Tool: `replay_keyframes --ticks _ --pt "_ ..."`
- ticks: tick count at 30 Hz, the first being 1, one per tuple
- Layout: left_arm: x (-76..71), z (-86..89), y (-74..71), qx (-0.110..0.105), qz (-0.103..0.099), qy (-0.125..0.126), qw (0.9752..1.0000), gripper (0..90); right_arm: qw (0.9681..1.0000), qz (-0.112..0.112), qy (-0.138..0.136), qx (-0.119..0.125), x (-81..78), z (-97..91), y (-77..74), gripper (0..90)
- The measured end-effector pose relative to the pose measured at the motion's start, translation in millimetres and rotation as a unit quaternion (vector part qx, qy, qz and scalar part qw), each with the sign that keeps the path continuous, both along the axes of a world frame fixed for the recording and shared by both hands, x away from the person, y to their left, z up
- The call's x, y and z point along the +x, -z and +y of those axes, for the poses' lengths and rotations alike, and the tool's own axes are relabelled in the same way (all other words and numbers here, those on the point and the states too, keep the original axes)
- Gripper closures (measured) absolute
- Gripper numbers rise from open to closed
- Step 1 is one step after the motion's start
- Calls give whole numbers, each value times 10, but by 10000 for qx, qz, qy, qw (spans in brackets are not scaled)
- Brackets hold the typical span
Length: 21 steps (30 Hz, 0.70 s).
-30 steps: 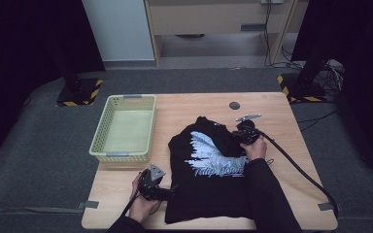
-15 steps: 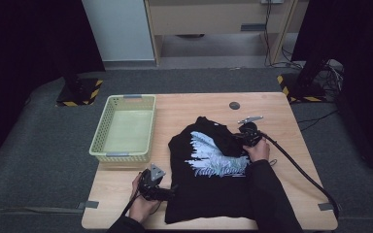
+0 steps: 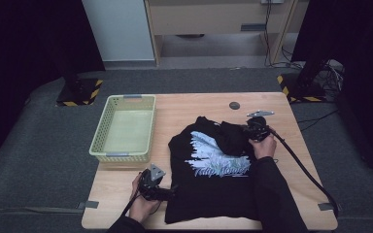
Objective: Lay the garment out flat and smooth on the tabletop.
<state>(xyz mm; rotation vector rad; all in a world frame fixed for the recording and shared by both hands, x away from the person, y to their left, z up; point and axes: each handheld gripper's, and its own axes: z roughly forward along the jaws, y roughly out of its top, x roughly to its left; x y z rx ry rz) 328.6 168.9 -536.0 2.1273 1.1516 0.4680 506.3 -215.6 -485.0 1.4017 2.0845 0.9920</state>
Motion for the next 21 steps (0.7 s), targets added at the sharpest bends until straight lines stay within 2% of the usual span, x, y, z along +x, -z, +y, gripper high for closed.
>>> replay_keyframes --ticks 3,5,8,13,17,19,21 --pt "0 0 0 1 0 -2 10000 2 9992 -158 370 41 -20 -166 -76 856" --pt "-1 0 0 0 0 -3 10000 2 9980 -167 613 -4 -36 -290 -90 855" --pt "-1 0 0 0 1 -3 10000 2 9952 -127 963 -99 -62 -464 -63 854" --pt "-1 -2 0 -1 0 -8 10000 2 9896 92 1430 -82 -109 -724 77 849" --pt "-2 -3 0 -1 0 -14 10000 2 9865 152 1628 -109 -133 -794 130 813" --pt "-2 -4 0 -1 1 -16 10000 2 9864 10 1642 -62 -149 -788 101 749" --pt "-2 -4 0 -1 0 -18 10000 2 9878 -145 1551 -12 -161 -774 58 670"
